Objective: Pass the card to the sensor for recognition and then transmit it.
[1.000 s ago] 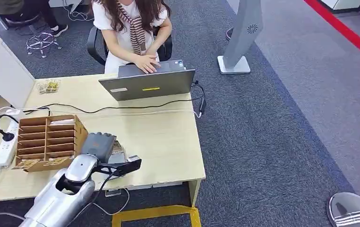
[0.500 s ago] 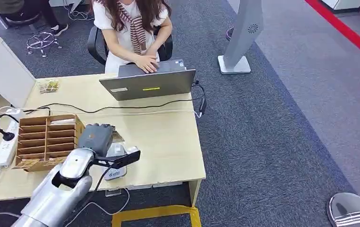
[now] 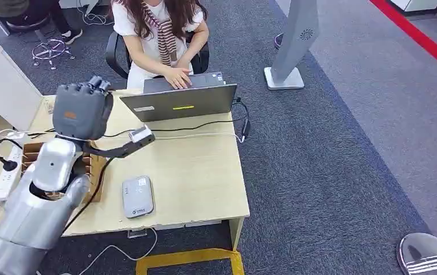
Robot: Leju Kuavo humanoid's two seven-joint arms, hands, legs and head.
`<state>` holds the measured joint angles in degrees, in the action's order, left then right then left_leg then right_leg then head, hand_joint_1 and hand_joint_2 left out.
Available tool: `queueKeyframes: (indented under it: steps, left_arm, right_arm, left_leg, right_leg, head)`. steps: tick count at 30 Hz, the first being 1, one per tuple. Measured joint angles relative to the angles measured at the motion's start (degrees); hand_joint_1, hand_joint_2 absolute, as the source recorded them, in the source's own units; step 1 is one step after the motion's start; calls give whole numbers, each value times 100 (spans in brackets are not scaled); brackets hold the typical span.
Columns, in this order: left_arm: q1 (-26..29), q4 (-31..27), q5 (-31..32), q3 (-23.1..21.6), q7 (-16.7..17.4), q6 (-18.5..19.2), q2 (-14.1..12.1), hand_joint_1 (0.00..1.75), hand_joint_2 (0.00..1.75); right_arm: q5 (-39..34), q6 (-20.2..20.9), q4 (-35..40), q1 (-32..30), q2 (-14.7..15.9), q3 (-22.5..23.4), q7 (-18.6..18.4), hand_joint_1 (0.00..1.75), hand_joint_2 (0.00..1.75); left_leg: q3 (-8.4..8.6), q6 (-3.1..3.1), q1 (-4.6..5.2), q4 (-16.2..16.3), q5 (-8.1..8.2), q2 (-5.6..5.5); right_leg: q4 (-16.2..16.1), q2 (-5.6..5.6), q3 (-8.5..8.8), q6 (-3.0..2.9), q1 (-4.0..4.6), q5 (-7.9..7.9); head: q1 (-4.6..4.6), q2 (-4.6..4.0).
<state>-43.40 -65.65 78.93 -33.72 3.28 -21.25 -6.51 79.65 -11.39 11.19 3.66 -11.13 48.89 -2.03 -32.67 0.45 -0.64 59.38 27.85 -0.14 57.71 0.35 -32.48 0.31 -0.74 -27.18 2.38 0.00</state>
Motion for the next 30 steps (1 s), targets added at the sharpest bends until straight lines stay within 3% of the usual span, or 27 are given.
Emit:
queueKeyframes:
  steps: [4, 8, 15, 20, 30]
  left_arm:
    - [-703, 914, 140, 420, -230, -387, -31, 175, 175]
    - [-1028, 1531, 157, 679, -317, -493, -52, 175, 175]
    - [-1163, 1949, 203, 795, -321, -526, -44, 175, 175]
    - [-1322, 2261, 441, 824, -146, -321, -90, 175, 175]
    - [-1429, 2909, 511, 867, -111, -432, -142, 175, 175]
  right_arm:
    - [17, 55, 0, 30, 2, -44, 48, 0, 175]
    - [20, 59, 0, 33, 2, -76, 57, 0, 175]
    - [20, 41, 0, 40, 2, -118, 57, 0, 175]
    - [41, 46, 0, 37, 4, -133, -15, 0, 175]
    - [41, 105, 0, 24, 11, -135, -35, 0, 175]
  left_leg:
    - [3, -4, 0, 0, -6, 9]
    - [2, -7, 0, 0, -8, -1]
    - [-3, -7, 1, 0, -8, 0]
    - [-2, -8, 1, 0, -8, 0]
    - [-3, -8, 1, 0, -9, 1]
  right_leg:
    - [4, 8, -3, -8, 0, 7]
    - [5, 1, -5, -9, 0, 7]
    - [6, 2, -6, -8, -1, 7]
    - [6, 3, -7, -9, -1, 7]
    - [8, 2, -8, -9, -1, 7]
  head:
    - [4, 0]
    - [0, 0]
    - [0, 0]
    - [0, 0]
    - [-2, 0]
